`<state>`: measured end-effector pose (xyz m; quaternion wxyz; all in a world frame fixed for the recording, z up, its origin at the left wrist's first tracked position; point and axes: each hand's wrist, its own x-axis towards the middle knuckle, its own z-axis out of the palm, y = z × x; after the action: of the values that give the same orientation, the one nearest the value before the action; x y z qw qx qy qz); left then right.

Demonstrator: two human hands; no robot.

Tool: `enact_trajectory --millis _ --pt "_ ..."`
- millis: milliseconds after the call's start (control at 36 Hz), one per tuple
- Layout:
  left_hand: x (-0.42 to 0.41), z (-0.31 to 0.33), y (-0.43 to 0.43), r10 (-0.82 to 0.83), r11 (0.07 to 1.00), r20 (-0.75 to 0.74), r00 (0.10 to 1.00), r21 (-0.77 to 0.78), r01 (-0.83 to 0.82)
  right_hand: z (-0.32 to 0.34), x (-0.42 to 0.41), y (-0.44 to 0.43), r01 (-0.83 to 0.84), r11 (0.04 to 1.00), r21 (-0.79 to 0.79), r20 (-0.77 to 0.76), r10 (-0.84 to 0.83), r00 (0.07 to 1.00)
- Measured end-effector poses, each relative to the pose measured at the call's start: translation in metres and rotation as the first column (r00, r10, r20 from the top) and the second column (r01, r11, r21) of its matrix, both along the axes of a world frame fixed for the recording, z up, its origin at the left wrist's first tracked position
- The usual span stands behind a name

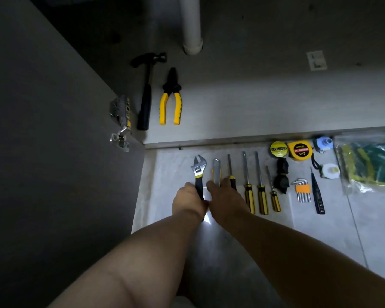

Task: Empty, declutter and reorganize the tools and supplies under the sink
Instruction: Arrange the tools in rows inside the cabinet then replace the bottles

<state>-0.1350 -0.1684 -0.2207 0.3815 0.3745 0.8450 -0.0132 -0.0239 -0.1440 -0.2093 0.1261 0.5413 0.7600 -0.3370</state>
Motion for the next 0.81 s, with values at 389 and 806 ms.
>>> enact_trajectory --millis 389,806 --pt "-0.045 0.055 0.009 0.046 0.999 0.312 0.949 -0.009 -0.045 0.06 0.037 0.016 -0.035 0.998 -0.056 -0.186 0.024 0.982" --pt "-0.062 0.149 0.015 0.415 0.896 0.665 0.621 -0.181 -0.405 0.155 0.092 0.058 0.172 0.985 -0.01 -0.419 -0.161 0.894"
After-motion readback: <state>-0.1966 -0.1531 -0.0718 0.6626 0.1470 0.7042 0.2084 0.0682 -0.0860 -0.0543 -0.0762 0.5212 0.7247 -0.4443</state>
